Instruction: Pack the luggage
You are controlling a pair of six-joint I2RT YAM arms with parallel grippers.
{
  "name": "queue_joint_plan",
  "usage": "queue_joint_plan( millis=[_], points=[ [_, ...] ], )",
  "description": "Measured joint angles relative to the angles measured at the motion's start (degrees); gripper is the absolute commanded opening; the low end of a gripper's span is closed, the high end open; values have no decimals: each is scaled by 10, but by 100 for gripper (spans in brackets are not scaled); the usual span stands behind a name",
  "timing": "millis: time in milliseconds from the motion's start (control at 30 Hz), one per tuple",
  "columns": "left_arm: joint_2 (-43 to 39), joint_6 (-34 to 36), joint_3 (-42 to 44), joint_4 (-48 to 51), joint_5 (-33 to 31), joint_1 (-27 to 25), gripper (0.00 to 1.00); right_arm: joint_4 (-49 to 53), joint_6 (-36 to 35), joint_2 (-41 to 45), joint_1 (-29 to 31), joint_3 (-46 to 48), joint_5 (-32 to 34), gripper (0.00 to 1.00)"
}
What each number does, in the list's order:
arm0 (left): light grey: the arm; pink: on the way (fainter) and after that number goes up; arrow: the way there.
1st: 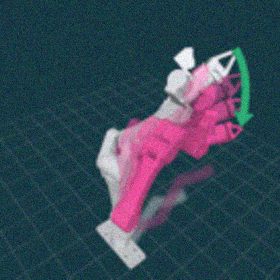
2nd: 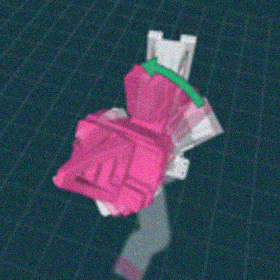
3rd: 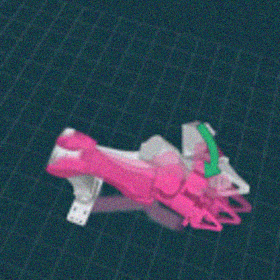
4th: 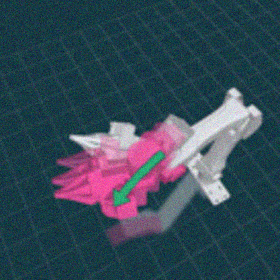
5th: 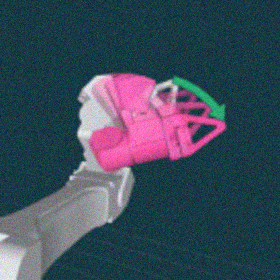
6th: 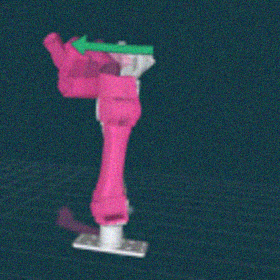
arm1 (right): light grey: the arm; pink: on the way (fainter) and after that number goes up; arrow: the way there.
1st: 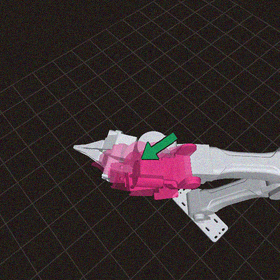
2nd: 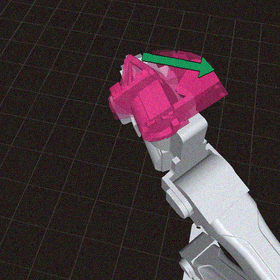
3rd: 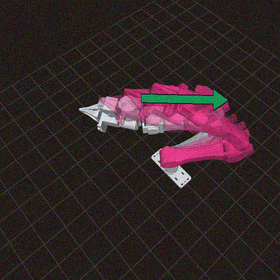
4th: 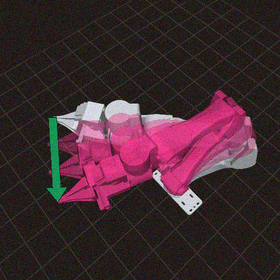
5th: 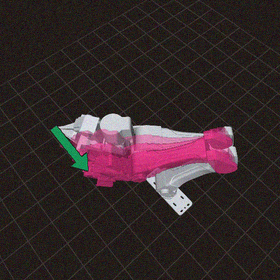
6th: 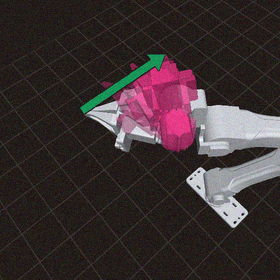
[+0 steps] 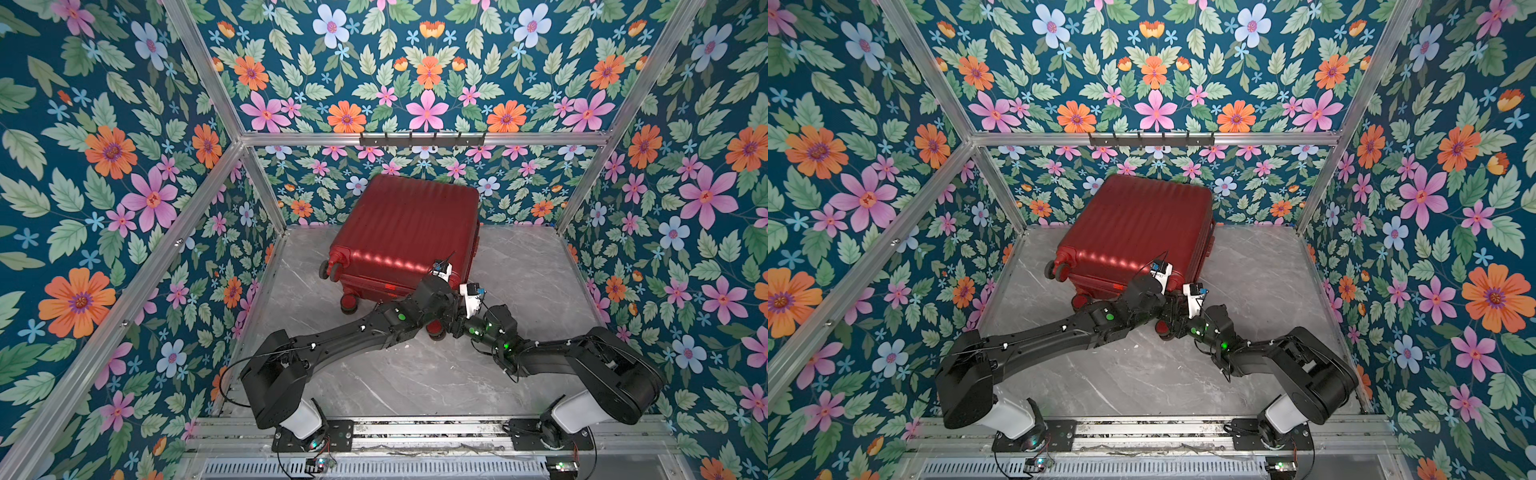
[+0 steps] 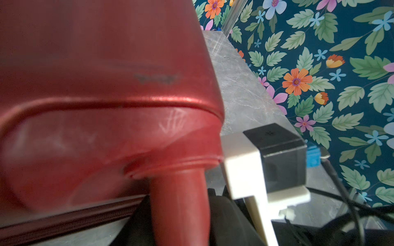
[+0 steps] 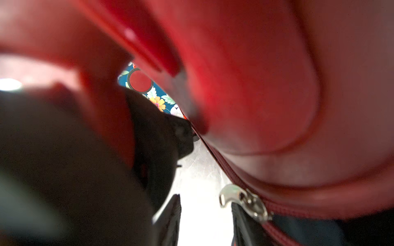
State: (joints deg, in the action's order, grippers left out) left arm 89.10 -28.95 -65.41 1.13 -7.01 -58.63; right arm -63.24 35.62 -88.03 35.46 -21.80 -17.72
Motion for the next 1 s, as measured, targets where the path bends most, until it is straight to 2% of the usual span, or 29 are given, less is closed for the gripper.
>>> queue_joint_plan(
  millis=[200, 400, 633, 1000],
  points=[
    [-1, -5, 0, 0, 9, -1, 0, -26, 19, -10, 0, 20, 7, 49],
    [-1, -8, -2, 0, 10, -1, 0, -22, 46, -48, -3, 38, 37, 48],
    [-2, -9, -2, 0, 11, -1, 0, -75, 60, -98, -3, 37, 45, 46],
    [-2, -9, -6, 0, 11, -1, 0, -87, 43, -78, -4, 29, 25, 38]
  ],
)
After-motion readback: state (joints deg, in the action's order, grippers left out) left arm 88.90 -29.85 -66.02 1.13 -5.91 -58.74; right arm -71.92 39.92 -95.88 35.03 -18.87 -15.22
